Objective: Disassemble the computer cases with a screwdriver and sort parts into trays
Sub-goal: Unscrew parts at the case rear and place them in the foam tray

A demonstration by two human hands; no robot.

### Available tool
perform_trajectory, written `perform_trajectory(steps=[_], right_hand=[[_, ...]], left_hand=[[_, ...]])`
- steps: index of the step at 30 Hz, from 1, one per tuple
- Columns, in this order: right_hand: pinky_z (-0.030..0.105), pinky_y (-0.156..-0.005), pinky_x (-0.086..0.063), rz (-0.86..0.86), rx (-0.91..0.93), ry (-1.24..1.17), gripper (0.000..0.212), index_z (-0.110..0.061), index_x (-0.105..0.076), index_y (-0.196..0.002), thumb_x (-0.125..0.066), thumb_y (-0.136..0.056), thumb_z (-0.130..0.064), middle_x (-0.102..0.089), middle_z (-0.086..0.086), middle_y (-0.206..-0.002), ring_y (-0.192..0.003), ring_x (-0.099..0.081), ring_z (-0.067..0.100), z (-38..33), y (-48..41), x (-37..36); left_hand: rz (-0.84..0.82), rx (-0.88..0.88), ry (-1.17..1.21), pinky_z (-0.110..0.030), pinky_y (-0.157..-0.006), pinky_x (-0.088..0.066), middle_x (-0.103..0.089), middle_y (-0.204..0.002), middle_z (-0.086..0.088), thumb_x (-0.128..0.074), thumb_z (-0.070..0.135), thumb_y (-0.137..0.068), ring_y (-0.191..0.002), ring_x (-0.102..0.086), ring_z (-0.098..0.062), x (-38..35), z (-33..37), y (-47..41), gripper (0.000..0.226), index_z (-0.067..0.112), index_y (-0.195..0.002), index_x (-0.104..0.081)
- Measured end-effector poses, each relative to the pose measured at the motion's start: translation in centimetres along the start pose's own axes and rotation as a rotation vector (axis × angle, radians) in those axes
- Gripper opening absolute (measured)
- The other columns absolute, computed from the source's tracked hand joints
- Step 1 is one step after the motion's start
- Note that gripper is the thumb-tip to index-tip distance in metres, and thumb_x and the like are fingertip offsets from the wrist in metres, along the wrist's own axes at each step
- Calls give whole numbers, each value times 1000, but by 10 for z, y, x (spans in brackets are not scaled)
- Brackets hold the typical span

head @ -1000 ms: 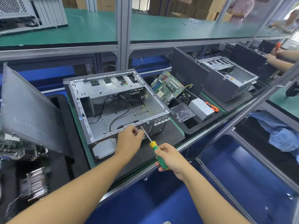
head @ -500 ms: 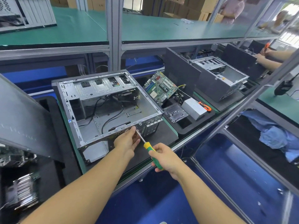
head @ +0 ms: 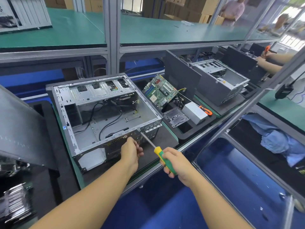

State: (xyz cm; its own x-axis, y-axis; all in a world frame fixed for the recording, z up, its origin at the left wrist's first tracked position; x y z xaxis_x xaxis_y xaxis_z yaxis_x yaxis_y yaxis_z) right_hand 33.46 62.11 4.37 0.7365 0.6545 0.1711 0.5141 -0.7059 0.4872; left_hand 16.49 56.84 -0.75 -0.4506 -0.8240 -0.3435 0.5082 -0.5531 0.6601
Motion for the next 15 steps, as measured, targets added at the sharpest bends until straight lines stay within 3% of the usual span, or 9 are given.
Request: perform_trajectory(steps=[4, 9, 12, 15], right_hand=[[23, -42, -29, 106, 13, -208, 5, -19, -55, -86, -52, -88, -22, -55, 3, -71, -50, -44, 18, -7, -13, 35], [23, -40, -31, 306, 7, -297, 11, -16, -54, -84, -51, -94, -20, -56, 3, -71, -47, -47, 16, -13, -40, 104], [22, -38, -30, 407, 4, -345, 10, -13, -55, -89, -50, -95, -19, -55, 4, -71, -44, -46, 14, -17, -62, 153], [25, -39, -32, 438, 7, -326, 9, -12, -56, -91, -52, -92, -20, -56, 2, -68, -46, -47, 14, -19, -86, 199]], left_hand=[[-195, 80, -258, -24, -44, -32, -30, -48, 4, -37, 21, -96, -40, -32, -14, -36, -27, 1, 29, 20, -67, -41], [-497, 61, -509, -24, -45, -46, -57, -59, -2, -46, 19, -105, -48, -55, -14, -134, -45, 1, 28, 5, -89, -64], [-431, 37, -425, -24, -50, -51, -66, -75, -10, -54, 6, -100, -56, -63, -14, -187, -49, -21, 18, -6, -106, -65], [-320, 56, -348, -21, -54, -55, -67, -80, -11, -54, -2, -98, -58, -66, -12, -236, -53, -57, 13, -3, -106, -64]])
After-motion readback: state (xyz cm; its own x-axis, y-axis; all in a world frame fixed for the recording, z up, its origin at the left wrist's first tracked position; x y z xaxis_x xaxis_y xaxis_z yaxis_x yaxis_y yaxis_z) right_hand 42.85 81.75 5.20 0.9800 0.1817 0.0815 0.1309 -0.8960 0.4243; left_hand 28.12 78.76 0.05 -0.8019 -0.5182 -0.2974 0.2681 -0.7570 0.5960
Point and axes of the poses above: each hand's wrist, its own y-axis away from the middle knuckle, its own x-axis out of the back of the hand, z = x × y, the point moved 10 cm from there along -y, towards the middle knuckle
